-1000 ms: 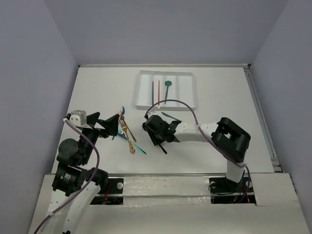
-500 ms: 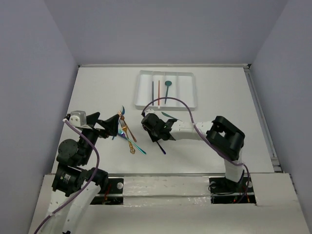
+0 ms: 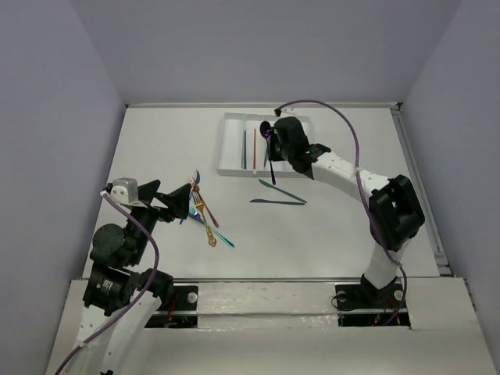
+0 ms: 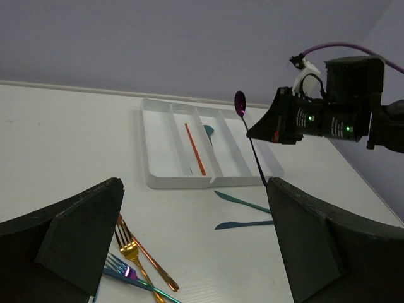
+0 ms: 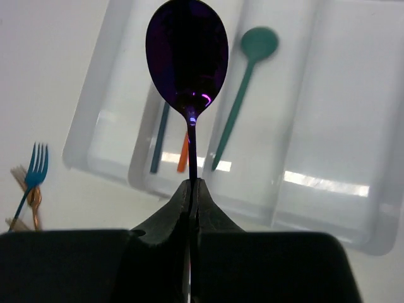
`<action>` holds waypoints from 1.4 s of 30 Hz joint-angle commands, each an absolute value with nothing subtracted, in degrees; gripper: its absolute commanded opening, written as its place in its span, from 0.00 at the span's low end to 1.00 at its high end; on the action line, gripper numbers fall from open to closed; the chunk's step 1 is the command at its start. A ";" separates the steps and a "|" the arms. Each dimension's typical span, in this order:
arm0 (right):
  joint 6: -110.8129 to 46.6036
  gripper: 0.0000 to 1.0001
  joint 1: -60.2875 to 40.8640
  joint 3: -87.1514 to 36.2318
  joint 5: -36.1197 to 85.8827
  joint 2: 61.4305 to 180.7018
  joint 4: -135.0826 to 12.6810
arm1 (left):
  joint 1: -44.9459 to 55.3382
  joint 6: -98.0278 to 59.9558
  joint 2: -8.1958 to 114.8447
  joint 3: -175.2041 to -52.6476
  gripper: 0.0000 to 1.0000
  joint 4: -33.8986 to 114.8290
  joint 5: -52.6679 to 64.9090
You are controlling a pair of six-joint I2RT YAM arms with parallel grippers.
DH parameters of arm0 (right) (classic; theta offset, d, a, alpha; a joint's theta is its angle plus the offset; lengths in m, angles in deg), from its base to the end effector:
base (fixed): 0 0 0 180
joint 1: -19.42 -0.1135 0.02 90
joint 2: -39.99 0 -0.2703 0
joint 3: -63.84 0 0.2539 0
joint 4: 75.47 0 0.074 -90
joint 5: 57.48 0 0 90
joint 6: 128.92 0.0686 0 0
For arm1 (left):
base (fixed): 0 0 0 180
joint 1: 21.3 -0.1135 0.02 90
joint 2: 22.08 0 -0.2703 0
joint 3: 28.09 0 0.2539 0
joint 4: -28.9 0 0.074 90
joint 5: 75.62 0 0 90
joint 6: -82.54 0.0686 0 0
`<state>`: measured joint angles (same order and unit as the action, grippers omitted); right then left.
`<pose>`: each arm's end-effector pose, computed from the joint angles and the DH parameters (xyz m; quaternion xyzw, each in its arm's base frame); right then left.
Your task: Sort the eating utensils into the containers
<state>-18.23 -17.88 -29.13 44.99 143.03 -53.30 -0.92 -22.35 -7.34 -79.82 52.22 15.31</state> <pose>0.3671 0.2610 0.2572 -0.0738 0.8689 0.1496 0.4660 0.0941 -0.0338 0.3687 0.0232 0.6175 -0.2334 0.7508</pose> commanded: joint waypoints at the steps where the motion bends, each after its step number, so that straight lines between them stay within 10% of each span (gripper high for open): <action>1: -18.27 0.00 -12.06 -37.95 42.11 147.99 -57.58 | -1.35 -22.31 -8.02 -80.78 0.99 49.60 14.73; 20: -12.64 0.00 -4.93 -55.74 35.60 167.07 -54.76 | -1.35 -22.13 -6.88 -80.87 0.99 49.42 14.73; 32: -15.10 0.51 -4.93 -53.97 34.02 162.52 -53.28 | -1.35 -22.22 -6.96 -80.87 0.99 49.42 14.82; 42: -26.86 0.44 -7.03 -30.29 19.34 143.11 -54.95 | -1.35 -22.22 -7.32 -80.96 0.99 49.34 15.26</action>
